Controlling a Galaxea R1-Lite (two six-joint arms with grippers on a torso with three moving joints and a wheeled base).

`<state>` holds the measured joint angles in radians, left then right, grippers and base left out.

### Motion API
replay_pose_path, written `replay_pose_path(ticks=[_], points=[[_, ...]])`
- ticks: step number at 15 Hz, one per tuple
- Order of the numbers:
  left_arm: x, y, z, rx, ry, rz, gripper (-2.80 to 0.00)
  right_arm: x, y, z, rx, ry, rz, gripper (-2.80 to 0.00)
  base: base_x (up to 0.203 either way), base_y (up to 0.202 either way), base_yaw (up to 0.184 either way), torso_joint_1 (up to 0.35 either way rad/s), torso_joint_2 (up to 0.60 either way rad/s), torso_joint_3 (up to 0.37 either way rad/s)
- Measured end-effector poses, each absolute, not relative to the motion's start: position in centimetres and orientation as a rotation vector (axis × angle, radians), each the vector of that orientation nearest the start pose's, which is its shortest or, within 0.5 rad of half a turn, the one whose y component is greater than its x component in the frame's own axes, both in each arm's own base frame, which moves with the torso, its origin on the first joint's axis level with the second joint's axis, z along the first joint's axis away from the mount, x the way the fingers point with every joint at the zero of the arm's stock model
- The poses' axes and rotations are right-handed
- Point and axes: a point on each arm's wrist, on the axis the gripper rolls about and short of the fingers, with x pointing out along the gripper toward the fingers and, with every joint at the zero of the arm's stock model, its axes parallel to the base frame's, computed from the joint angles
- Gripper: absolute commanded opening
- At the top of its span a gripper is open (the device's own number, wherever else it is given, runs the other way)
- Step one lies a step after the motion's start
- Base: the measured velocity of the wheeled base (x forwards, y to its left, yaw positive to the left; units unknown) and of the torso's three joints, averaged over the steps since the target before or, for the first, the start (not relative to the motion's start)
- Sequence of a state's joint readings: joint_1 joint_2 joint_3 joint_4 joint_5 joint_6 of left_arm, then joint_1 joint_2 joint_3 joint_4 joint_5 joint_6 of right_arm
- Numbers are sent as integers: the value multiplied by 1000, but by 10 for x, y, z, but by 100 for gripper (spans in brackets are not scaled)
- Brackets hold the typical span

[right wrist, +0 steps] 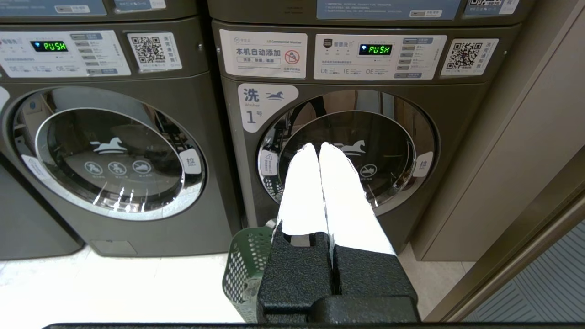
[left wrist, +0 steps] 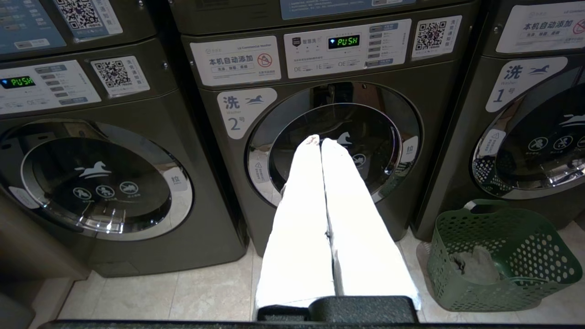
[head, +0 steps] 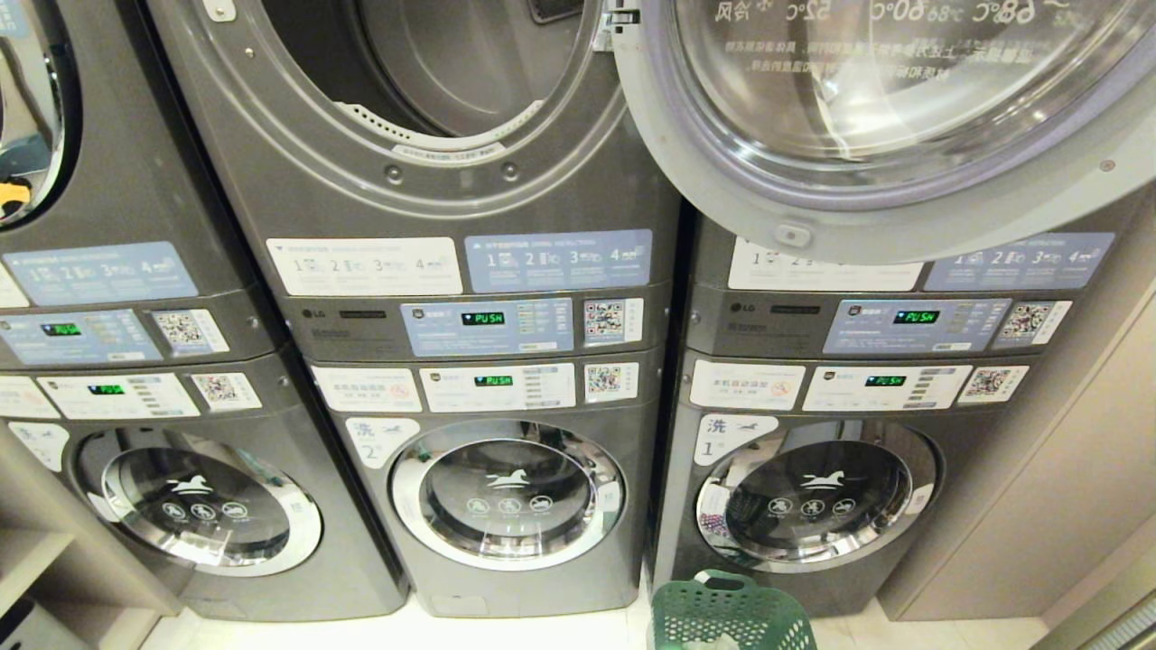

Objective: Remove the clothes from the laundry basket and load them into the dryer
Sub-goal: Take the clothes out of the basket

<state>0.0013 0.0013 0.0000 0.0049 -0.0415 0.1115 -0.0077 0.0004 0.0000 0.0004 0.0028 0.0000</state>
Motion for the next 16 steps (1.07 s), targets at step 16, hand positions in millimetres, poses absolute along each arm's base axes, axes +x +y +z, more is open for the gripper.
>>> replay_pose_path(ticks=[16], points=[[-23,-1,75,111,4,-40,-280,-23,0,75,-1,0,-4,-280,0,0,0,-55,120,-47]])
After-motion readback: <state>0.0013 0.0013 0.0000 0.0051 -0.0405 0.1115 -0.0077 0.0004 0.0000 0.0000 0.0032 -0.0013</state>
